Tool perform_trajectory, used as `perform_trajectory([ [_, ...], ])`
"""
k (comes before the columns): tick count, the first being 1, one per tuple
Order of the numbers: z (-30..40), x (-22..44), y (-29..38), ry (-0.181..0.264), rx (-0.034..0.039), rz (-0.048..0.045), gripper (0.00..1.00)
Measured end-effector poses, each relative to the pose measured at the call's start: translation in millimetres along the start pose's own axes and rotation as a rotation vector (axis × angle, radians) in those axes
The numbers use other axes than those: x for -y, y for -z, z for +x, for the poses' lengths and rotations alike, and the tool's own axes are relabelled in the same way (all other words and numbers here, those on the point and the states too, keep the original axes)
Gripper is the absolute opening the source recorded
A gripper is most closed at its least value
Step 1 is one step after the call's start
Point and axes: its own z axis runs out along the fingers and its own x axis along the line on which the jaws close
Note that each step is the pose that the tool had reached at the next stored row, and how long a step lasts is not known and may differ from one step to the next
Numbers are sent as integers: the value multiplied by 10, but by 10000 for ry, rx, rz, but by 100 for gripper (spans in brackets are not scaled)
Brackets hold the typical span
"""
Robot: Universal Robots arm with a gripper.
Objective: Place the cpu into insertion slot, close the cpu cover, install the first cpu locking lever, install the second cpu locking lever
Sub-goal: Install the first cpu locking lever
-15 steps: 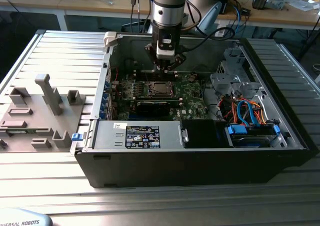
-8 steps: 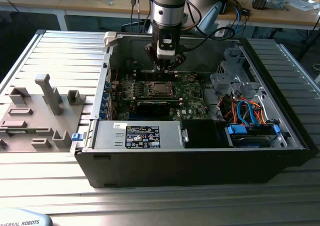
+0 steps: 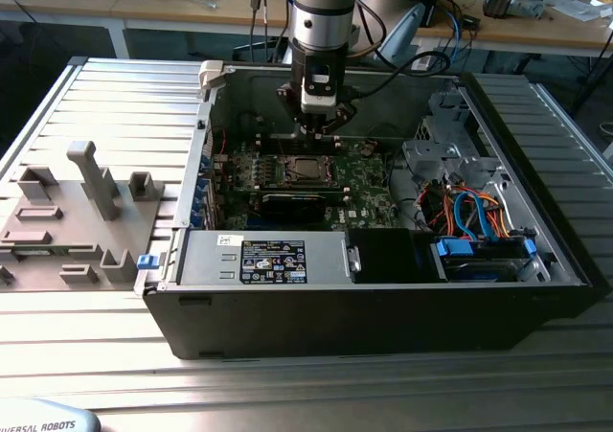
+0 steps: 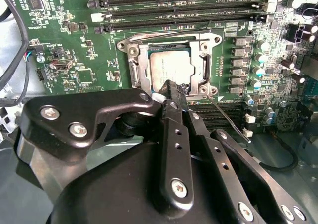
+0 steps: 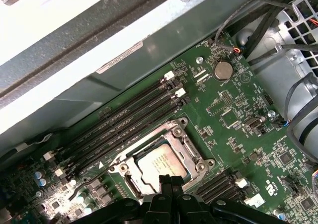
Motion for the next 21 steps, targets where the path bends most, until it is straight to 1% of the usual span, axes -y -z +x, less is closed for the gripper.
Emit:
perform_trajectory([
  [21, 0, 0, 0, 314, 4, -11, 11],
])
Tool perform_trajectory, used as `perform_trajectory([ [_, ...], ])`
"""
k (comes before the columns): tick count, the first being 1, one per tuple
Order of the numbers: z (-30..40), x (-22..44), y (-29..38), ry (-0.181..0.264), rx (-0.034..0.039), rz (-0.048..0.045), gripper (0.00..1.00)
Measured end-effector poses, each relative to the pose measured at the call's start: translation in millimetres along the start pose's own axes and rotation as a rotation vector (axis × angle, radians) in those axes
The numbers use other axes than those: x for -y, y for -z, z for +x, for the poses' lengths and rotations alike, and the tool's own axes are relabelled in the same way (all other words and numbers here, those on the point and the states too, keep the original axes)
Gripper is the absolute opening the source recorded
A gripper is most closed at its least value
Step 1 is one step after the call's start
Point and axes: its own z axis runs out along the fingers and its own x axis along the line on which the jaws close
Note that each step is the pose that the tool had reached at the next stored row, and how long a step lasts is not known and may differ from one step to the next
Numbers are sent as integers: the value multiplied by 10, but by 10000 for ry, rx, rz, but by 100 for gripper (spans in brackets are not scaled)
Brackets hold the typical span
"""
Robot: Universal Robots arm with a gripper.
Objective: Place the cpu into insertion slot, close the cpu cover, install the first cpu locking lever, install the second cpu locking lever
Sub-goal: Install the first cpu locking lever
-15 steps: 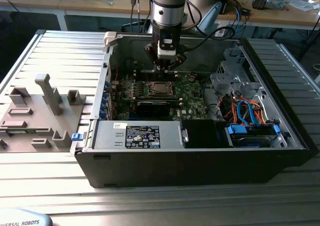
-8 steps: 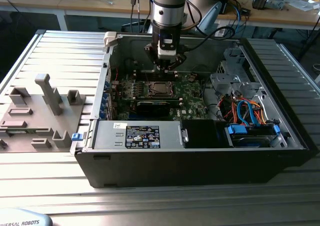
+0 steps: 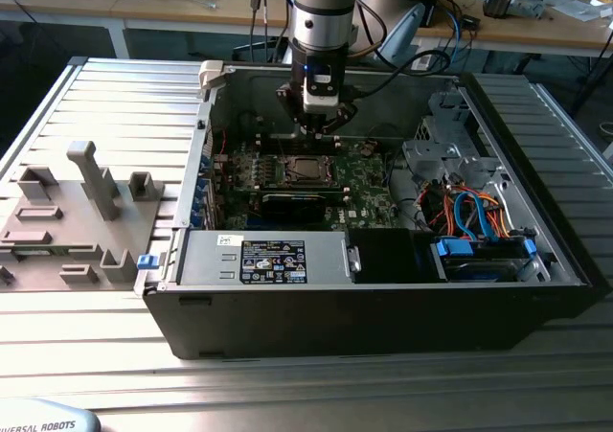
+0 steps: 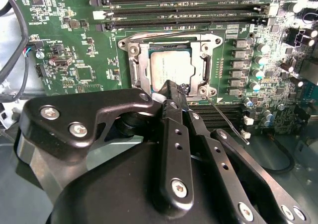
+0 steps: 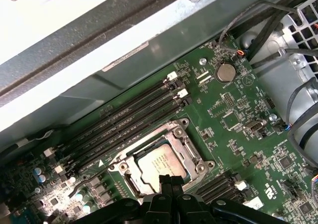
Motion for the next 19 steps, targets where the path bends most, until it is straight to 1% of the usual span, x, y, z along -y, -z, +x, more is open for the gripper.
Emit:
perform_trajectory([
  [19, 0, 0, 0, 244, 4, -8, 11],
])
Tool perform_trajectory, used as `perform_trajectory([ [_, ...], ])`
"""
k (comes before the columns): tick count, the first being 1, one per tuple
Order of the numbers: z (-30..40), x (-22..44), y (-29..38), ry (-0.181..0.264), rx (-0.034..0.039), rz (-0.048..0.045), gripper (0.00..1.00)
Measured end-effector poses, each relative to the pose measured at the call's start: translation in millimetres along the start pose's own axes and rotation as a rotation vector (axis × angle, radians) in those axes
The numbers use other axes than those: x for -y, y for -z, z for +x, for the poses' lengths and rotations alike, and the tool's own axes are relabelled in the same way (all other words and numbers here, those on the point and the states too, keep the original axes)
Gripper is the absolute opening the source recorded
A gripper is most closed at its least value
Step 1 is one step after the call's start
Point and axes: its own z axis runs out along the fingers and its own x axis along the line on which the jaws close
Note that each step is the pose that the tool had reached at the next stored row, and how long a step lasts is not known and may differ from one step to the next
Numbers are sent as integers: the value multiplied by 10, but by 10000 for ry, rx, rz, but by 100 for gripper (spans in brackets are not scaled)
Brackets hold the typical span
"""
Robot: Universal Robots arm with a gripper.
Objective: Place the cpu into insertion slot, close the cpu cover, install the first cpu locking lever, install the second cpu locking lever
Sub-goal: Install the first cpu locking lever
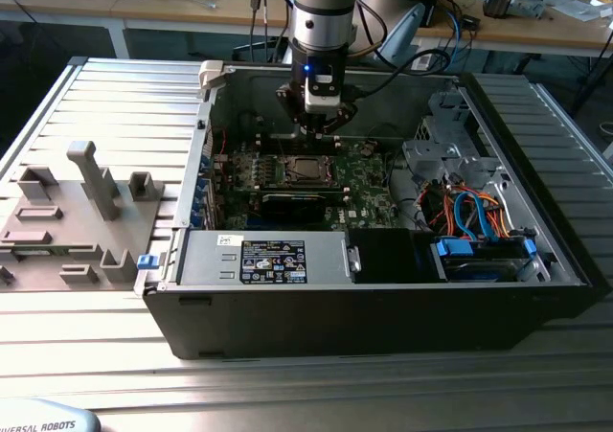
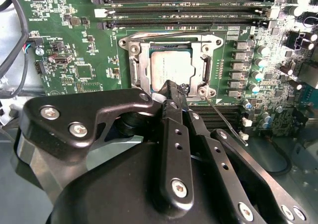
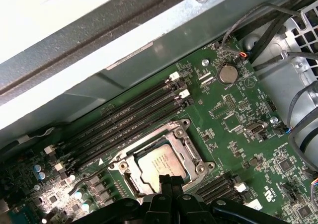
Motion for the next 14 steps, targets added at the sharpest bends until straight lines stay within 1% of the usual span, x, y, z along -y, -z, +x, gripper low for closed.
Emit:
perform_trajectory([
  [14, 0, 0, 0, 241, 3, -9, 11],
])
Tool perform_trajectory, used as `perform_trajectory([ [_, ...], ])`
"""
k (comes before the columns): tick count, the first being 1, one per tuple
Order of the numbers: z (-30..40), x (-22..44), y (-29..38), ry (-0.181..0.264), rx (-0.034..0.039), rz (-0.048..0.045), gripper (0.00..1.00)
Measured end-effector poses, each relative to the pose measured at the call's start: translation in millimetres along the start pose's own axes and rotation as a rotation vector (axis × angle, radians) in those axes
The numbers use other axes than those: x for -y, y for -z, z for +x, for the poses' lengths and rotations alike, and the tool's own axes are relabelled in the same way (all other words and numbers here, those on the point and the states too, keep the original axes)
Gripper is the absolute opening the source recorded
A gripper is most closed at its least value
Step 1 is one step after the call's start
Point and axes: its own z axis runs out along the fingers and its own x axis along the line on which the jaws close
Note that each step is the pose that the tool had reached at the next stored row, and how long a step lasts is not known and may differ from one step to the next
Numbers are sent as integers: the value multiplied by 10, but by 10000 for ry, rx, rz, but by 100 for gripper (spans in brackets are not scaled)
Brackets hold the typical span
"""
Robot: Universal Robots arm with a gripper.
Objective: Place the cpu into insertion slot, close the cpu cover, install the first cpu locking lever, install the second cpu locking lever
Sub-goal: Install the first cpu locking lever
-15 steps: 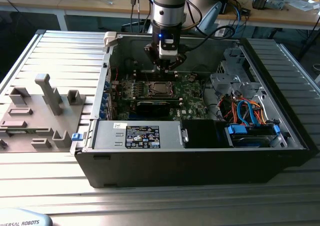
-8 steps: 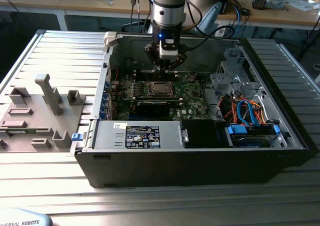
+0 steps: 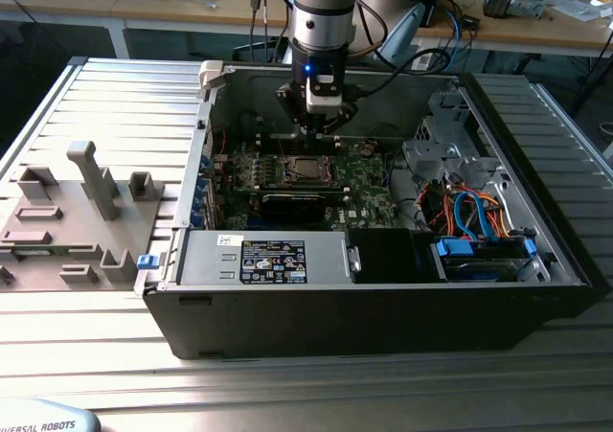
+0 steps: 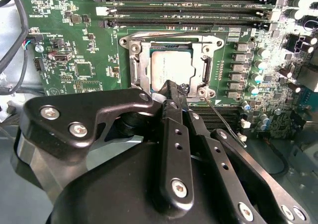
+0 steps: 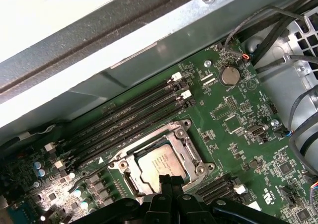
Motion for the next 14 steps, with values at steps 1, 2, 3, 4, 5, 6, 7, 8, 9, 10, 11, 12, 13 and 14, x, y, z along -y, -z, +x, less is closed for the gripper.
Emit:
perform_trajectory([
  [1, 0, 0, 0, 12, 0, 0, 11],
  [2, 0, 0, 0, 26, 1, -1, 11],
  [3, 0, 0, 0, 47, 1, 0, 11],
  [4, 0, 0, 0, 64, 1, -1, 11],
  [5, 0, 0, 1, 76, 1, -1, 11],
  [6, 0, 0, 0, 96, 2, -2, 11],
  [7, 0, 0, 0, 109, 2, -3, 11],
  [8, 0, 0, 0, 121, 2, -3, 11],
  [9, 0, 0, 0, 133, 2, -4, 11],
  [10, 0, 0, 0, 146, 2, -4, 11],
  [11, 0, 0, 0, 165, 2, -5, 11],
  [12, 0, 0, 0, 186, 3, -6, 11],
  [13, 0, 0, 0, 196, 3, -5, 11],
  [14, 0, 0, 0, 208, 3, -6, 11],
])
